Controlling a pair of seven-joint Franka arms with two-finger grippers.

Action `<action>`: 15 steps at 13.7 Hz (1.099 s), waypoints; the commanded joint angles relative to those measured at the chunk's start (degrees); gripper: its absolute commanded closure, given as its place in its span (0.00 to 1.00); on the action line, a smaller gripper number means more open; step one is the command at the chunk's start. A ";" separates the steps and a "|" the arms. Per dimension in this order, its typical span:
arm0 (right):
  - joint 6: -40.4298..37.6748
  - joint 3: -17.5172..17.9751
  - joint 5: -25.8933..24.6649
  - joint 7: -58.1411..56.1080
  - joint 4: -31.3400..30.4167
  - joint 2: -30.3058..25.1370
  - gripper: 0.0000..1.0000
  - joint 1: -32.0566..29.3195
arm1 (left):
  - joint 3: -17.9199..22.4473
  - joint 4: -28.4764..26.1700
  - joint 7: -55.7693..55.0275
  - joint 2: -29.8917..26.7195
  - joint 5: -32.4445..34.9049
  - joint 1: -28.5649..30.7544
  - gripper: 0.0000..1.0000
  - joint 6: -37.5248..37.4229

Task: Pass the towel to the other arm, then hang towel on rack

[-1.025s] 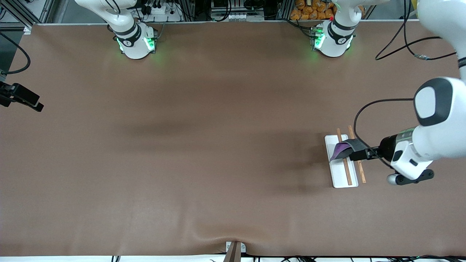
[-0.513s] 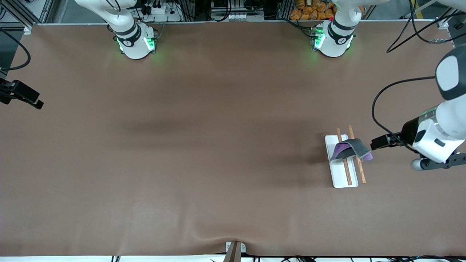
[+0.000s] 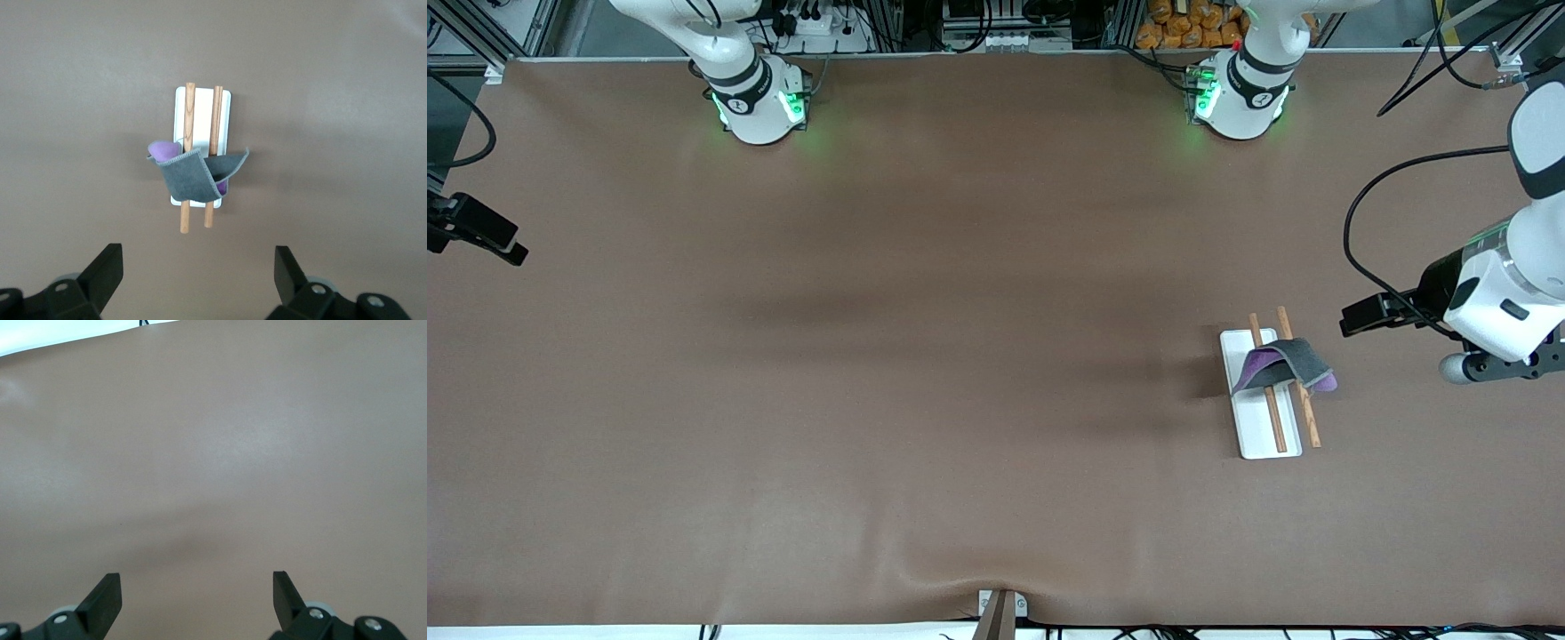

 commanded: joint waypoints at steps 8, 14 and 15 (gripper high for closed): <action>0.06 1.17 -0.09 1.10 -0.56 -0.76 0.00 -0.84 | -1.82 -10.27 1.14 -10.99 1.45 0.05 0.00 1.49; -0.73 1.17 0.00 5.76 -0.65 -0.85 0.00 0.13 | -1.29 -13.90 2.03 -16.03 0.75 0.76 0.00 0.72; -0.90 1.17 0.00 5.76 -0.65 -0.85 0.00 0.04 | -1.29 -14.07 2.03 -16.55 0.75 0.84 0.00 0.19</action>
